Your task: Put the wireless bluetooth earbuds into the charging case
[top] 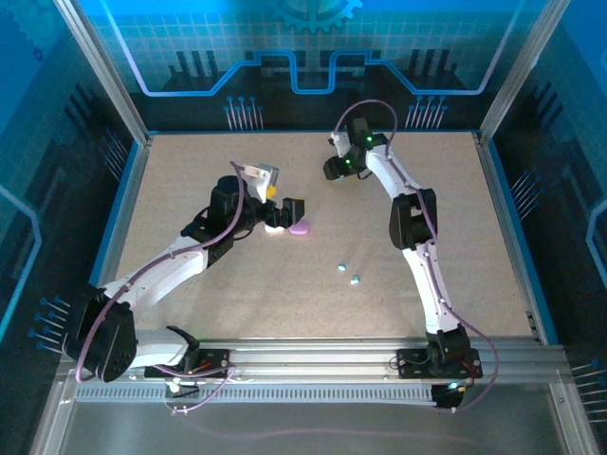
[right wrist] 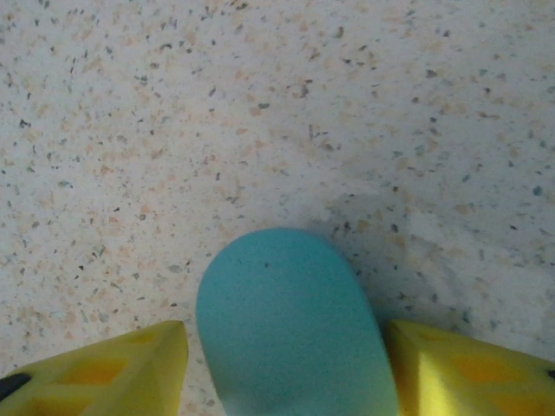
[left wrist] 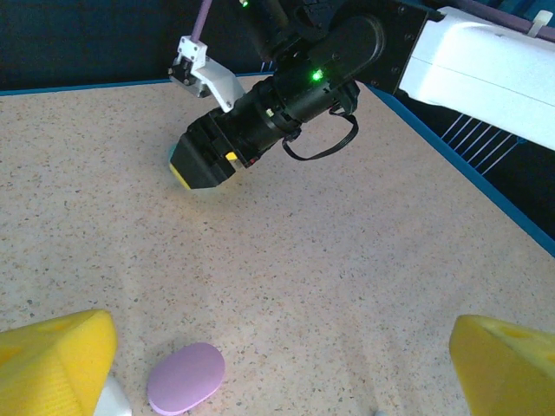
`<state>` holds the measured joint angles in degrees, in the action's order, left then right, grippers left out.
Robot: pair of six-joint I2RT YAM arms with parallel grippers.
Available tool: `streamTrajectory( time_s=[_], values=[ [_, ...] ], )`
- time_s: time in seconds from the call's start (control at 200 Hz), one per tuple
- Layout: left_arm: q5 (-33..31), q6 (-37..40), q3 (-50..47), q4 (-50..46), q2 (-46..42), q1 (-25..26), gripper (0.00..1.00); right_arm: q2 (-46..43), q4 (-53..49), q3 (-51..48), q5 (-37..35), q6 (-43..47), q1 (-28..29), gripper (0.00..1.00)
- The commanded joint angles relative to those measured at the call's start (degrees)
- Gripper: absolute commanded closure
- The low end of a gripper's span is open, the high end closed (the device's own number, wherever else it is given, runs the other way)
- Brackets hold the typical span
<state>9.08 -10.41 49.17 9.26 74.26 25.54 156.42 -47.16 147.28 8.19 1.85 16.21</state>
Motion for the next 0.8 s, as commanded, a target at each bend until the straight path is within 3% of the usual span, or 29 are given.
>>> streamTrajectory(
  time_s=[0.0, 0.175, 0.52, 0.67, 0.79],
  values=[
    [0.54, 0.83, 1.63, -0.47, -1.44, -0.49, 0.01, -1.17, -2.85, -0.85, -2.28, 3.66, 2.44, 0.42],
    [0.22, 1.12, 1.74, -0.47, -1.57, -0.56, 0.01, -0.87, -2.86, -0.95, -5.46, 5.66, 4.14, 0.46],
    [-1.10, 0.87, 1.46, -0.85, -2.80, -0.49, 0.01, -1.00, -2.54, -1.01, -7.92, 6.62, 5.14, 0.67],
    [-2.47, -0.29, 1.11, -0.91, -3.69, -0.54, 0.01, -4.85, -3.11, -3.09, -5.82, 5.74, 5.63, 0.71],
    [-3.88, -2.06, 0.54, -0.47, -4.71, -0.67, 0.01, -11.90, -0.72, -10.98, -3.25, 3.17, 5.84, 0.71]
  ],
)
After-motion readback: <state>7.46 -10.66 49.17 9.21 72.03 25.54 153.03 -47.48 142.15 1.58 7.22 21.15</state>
